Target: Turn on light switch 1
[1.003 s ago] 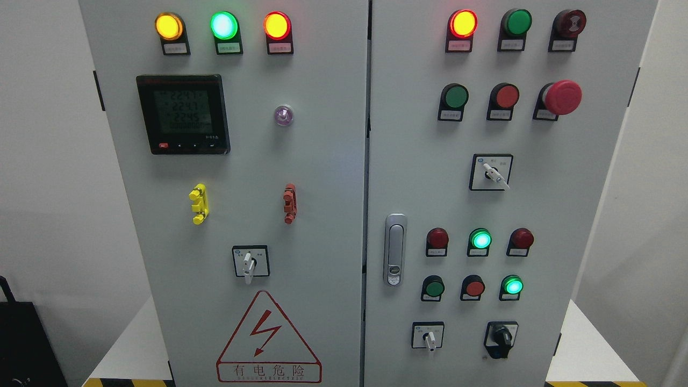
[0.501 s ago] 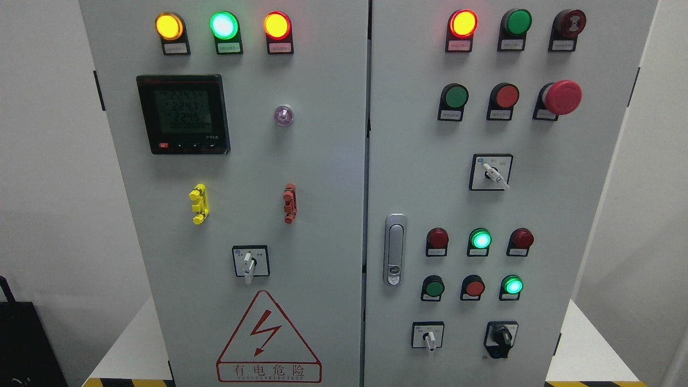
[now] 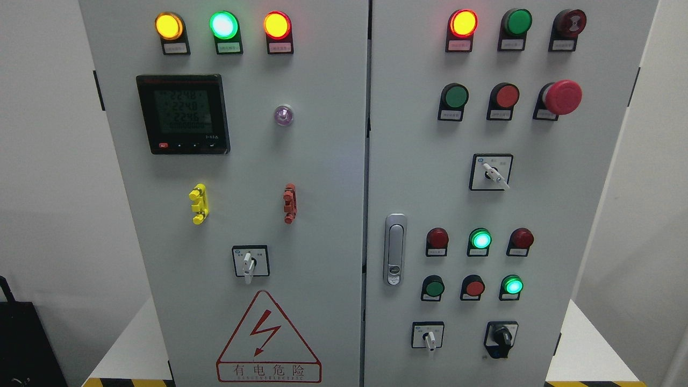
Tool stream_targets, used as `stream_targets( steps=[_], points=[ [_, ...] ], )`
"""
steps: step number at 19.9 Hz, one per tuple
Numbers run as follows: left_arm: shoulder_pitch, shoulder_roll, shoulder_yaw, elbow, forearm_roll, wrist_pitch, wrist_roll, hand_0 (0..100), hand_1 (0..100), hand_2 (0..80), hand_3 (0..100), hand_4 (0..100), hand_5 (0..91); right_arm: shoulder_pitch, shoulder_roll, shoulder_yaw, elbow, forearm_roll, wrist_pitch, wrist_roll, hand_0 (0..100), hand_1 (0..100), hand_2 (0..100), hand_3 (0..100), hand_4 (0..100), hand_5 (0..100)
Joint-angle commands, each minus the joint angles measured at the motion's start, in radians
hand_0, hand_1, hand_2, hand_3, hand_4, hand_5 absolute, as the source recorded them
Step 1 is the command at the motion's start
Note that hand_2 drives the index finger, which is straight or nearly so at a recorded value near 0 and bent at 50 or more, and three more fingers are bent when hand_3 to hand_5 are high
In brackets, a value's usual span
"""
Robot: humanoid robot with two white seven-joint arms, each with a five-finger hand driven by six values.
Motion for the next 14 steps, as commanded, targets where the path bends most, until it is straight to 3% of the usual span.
stream_targets(
  steps=[1, 4, 5, 10, 14],
  points=[
    [-0.005, 0.016, 0.013, -0.408, -0.01, -0.001, -0.004, 34, 12, 12.7, 30, 40, 1.5, 0.0, -0.001, 0.001, 0.0, 0.0, -0.001, 0.001, 0, 0, 0, 0, 0, 0],
    [-0.026, 0.004, 0.013, -0.46, -0.007, -0.008, -0.004, 32, 14, 20.0, 32, 46, 9.5, 0.0, 0.0, 0.001, 0.0, 0.0, -0.001, 0.001, 0, 0, 0, 0, 0, 0],
    [-0.037, 0.002, 0.013, -0.47, -0.003, -0.022, -0.004, 31, 16, 23.8, 36, 51, 16.6, 0.0, 0.0, 0.001, 0.0, 0.0, -0.001, 0.001, 0, 0, 0, 0, 0, 0],
    [-0.081, 0.001, -0.004, -0.522, 0.011, -0.076, -0.008, 29, 20, 26.9, 49, 64, 32.0, 0.0, -0.001, 0.001, 0.0, 0.0, -0.001, 0.001, 0, 0, 0, 0, 0, 0],
    [-0.111, -0.015, -0.03, -0.597, 0.094, -0.076, -0.065, 26, 22, 28.1, 54, 68, 40.1, 0.0, -0.001, 0.001, 0.0, 0.0, -0.001, 0.001, 0, 0, 0, 0, 0, 0]
  ],
)
